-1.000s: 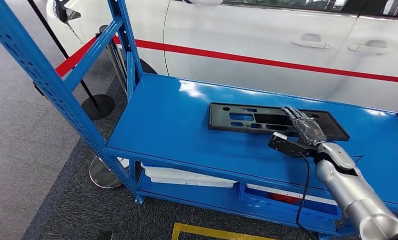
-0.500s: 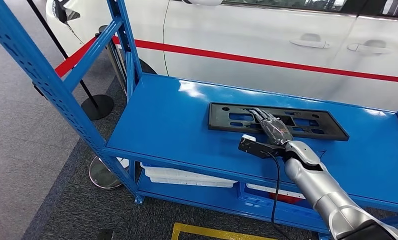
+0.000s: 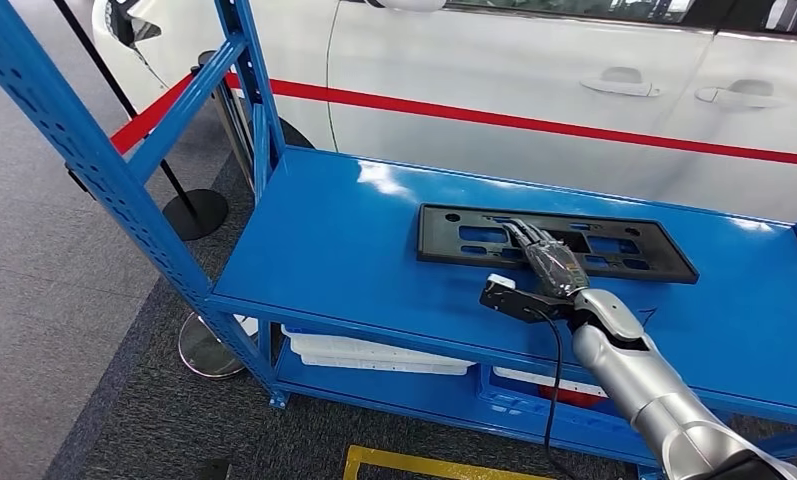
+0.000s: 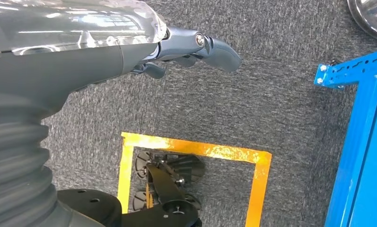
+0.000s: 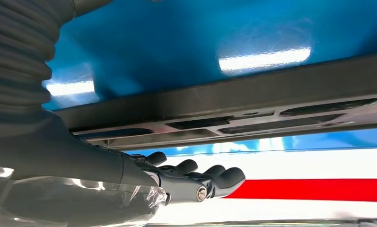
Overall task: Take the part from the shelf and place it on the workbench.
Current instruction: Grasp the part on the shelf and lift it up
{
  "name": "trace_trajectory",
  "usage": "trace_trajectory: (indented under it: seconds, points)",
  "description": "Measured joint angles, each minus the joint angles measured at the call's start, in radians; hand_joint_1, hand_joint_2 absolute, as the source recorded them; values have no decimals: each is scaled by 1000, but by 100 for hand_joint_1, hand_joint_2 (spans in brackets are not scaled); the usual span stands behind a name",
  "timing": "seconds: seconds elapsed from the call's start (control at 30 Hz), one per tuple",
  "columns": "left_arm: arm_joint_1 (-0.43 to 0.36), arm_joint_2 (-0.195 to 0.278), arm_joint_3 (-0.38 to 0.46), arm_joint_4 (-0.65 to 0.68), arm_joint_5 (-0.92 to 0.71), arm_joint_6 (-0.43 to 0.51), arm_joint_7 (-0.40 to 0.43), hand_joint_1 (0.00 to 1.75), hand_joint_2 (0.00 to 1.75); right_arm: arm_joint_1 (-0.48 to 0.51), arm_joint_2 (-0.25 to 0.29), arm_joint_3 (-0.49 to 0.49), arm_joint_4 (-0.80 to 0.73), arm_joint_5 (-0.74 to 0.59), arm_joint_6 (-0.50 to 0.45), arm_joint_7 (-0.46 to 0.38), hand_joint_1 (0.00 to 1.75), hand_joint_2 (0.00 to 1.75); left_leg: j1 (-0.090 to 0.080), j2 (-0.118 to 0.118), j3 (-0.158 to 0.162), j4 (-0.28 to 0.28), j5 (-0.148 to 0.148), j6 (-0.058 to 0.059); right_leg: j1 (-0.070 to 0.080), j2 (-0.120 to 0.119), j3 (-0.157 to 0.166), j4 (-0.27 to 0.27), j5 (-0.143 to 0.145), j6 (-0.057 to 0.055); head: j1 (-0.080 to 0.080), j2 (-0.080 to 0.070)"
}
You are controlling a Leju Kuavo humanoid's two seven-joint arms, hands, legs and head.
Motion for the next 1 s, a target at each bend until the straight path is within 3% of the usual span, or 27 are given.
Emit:
trace_trajectory:
  seconds: [0.8, 0.83, 0.93, 0.97, 1.0]
  points:
    - [-2, -2, -2, 0, -15, 1, -3, 0, 175, 86, -44, 0, -131, 13, -29, 29, 0, 175, 0, 0, 0, 0, 0, 0, 0, 0, 0, 0, 0, 0, 0, 0]
    - [-2, -2, -2, 0, -16, 0, -3, 0, 175, 93, -48, 0, -141, 13, -32, 31, 31, 175, 0, 0, 0, 0, 0, 0, 0, 0, 0, 0, 0, 0, 0, 0]
    - [-3, -3, -3, 0, -19, 0, -2, 0, 175, 109, -56, 0, -163, 15, -36, 34, 162, 175, 0, 0, 0, 0, 0, 0, 0, 1, 0, 0, 0, 0, 0, 0]
    - [-3, -3, -4, 0, -19, 0, -1, 0, 175, 115, -58, -1, -169, 19, -38, 35, 175, 175, 0, 0, 0, 0, 0, 0, 0, 0, 0, 0, 0, 0, 0, 0]
    - [-3, -3, -4, 0, -20, 0, 0, 0, 175, 121, -59, -1, -177, 25, -40, 36, 175, 175, 0, 0, 0, 0, 0, 0, 0, 0, 0, 0, 0, 0, 0, 0]
